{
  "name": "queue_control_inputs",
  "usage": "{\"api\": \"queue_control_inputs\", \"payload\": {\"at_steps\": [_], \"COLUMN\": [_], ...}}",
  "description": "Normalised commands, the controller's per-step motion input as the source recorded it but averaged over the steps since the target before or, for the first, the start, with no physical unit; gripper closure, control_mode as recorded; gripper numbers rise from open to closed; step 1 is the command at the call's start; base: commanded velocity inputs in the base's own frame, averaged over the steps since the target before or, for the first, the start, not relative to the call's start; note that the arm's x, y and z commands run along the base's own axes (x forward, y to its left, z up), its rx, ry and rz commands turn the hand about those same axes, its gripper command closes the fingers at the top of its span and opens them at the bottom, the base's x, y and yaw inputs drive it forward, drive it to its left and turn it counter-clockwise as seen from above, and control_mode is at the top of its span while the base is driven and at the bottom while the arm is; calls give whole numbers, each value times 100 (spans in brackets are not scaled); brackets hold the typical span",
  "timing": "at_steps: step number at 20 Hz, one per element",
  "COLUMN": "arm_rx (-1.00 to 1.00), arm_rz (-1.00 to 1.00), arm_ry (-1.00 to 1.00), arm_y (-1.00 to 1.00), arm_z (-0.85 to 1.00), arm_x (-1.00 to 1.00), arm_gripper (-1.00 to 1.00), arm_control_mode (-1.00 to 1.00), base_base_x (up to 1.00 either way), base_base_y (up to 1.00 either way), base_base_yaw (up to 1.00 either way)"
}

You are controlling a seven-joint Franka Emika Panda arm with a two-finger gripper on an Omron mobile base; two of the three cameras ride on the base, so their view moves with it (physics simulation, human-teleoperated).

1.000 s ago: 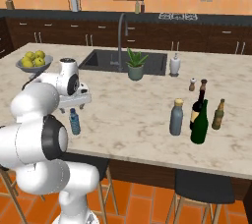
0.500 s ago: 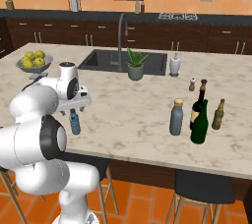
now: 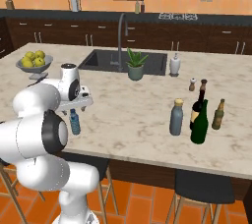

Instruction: Move the plastic bottles in the middle to the plastics group, and the glass bottles in the middle to the glass group.

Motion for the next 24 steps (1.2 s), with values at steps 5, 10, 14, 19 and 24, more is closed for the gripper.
{"api": "queue_control_inputs", "payload": {"at_steps": [5, 10, 14, 19, 24], "arm_rx": [0, 0, 0, 0, 0], "arm_rz": [0, 0, 0, 0, 0], "arm_ry": [0, 0, 0, 0, 0], "arm_y": [4, 1, 1, 0, 0], "arm_z": [-3, -10, -9, -1, 0], "arm_x": [0, -1, 0, 0, 0], "arm_gripper": [-100, -100, -100, 100, 100], "arm_control_mode": [-100, -100, -100, -100, -100], "base_base_x": [0, 0, 0, 0, 0], "base_base_y": [0, 0, 0, 0, 0], "base_base_yaw": [0, 0, 0, 0, 0]}}
